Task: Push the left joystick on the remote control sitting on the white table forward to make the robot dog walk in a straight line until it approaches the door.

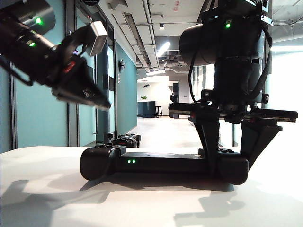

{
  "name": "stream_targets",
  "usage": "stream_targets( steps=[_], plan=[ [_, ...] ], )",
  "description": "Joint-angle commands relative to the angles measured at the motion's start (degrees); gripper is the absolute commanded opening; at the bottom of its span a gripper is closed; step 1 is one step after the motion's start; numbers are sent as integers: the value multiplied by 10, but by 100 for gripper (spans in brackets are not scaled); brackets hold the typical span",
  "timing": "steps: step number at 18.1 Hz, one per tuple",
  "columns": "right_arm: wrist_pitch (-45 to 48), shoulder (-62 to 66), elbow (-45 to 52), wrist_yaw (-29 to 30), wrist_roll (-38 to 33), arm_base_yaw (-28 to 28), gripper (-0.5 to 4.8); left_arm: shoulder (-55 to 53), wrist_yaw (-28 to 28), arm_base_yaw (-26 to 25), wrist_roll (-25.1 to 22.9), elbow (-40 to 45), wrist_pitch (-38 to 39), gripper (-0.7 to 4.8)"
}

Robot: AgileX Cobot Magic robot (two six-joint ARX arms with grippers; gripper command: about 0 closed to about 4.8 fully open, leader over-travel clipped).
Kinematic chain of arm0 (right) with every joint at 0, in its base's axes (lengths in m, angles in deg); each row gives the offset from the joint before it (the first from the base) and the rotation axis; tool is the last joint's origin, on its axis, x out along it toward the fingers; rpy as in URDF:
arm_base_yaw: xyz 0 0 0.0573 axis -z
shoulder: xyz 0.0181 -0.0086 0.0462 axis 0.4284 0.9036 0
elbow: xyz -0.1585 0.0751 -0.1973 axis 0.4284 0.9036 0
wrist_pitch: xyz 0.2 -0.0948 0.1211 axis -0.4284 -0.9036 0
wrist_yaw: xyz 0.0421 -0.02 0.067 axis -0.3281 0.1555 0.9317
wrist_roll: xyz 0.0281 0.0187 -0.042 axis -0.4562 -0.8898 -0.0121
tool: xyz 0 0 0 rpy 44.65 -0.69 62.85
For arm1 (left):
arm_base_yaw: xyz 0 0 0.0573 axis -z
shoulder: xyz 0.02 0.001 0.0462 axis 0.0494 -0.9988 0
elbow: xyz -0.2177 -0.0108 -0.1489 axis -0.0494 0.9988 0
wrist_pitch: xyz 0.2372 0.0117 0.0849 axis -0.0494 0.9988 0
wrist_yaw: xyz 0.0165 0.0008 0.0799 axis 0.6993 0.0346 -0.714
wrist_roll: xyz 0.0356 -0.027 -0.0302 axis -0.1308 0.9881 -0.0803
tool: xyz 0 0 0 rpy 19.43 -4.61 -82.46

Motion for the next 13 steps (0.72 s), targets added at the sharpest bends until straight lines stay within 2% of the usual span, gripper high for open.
stream_targets(
  steps=[1,13],
  plan=[
    [4,-1,-1,8,2,0,75,-17,20,1,-22,0,26,-6],
    [3,-1,-1,8,2,0,75,-65,32,2,-33,0,4,-6]
  ],
)
